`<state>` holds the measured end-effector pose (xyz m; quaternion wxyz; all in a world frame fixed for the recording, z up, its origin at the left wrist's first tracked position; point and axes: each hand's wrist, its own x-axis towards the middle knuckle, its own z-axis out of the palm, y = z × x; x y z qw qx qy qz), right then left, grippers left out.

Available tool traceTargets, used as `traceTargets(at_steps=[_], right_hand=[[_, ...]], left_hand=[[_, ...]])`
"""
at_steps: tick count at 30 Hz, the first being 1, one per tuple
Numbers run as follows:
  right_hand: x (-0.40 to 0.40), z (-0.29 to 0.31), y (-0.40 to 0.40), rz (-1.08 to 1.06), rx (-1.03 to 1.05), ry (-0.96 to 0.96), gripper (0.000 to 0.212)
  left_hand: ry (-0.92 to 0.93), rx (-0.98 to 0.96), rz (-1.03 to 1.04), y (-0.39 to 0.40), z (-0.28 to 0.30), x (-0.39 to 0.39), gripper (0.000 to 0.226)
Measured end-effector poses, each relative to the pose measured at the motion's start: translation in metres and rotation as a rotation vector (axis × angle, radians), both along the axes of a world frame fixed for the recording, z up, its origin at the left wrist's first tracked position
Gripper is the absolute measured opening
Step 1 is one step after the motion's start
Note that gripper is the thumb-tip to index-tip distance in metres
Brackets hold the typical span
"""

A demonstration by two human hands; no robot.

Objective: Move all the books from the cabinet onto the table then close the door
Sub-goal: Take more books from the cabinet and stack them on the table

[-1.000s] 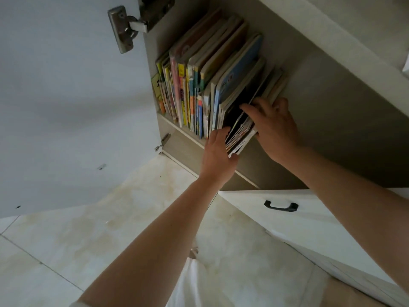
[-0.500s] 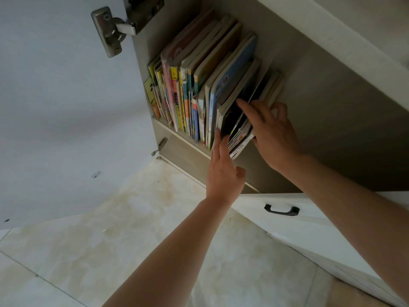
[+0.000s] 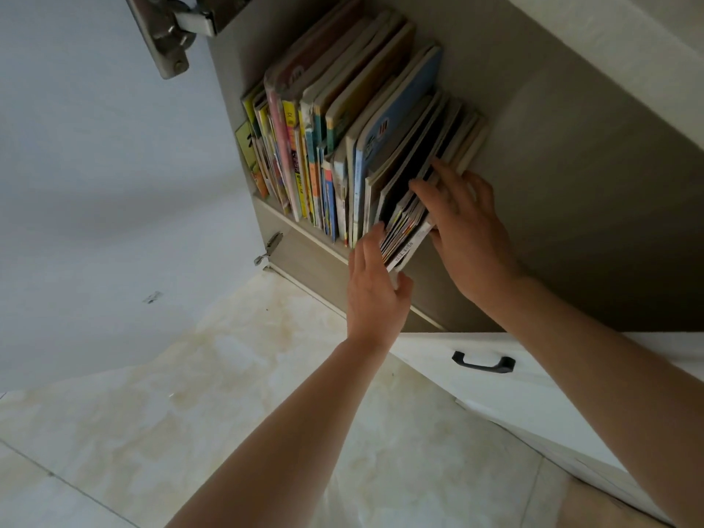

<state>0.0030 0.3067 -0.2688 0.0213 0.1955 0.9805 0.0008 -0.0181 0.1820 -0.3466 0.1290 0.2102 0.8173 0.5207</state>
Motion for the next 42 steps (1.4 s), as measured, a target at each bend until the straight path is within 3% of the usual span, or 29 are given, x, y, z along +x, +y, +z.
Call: traceTargets(at_steps=[3, 7, 9, 13, 19, 22, 26, 28, 42], right_hand=[[0.000, 0.002, 0.000, 0.002, 0.038, 0.007, 0.079], [0.001, 0.006, 0.002, 0.041, 0.066, -0.017, 0.089], [-0.002, 0.007, 0.001, 0.024, 0.063, -0.050, 0.090], [-0.007, 0.009, -0.001, 0.002, 0.053, -0.093, 0.062], [-0.003, 0.010, -0.031, 0.064, 0.064, -0.122, 0.070], [-0.001, 0.009, -0.042, 0.108, 0.096, -0.059, 0.084], [-0.014, 0.014, -0.039, 0.131, 0.140, -0.028, 0.115], [-0.022, 0.017, -0.037, 0.141, 0.127, -0.092, 0.120], [-0.019, 0.016, -0.027, 0.095, 0.114, -0.167, 0.093]], left_hand=[[0.039, -0.057, -0.063, 0.006, -0.006, -0.005, 0.074], [-0.127, -0.223, -0.264, 0.018, -0.006, -0.010, 0.084], [-0.087, -0.299, -0.250, 0.023, -0.006, -0.014, 0.074], [0.083, -0.311, -0.148, 0.023, -0.003, -0.022, 0.046], [0.135, -0.298, -0.101, -0.014, -0.011, -0.017, 0.047], [0.119, -0.273, -0.086, -0.026, -0.018, -0.016, 0.047], [0.094, -0.235, -0.102, -0.023, -0.024, -0.020, 0.056], [0.079, -0.201, -0.088, -0.021, -0.027, -0.020, 0.060], [0.091, -0.163, -0.127, -0.008, -0.030, -0.023, 0.106]])
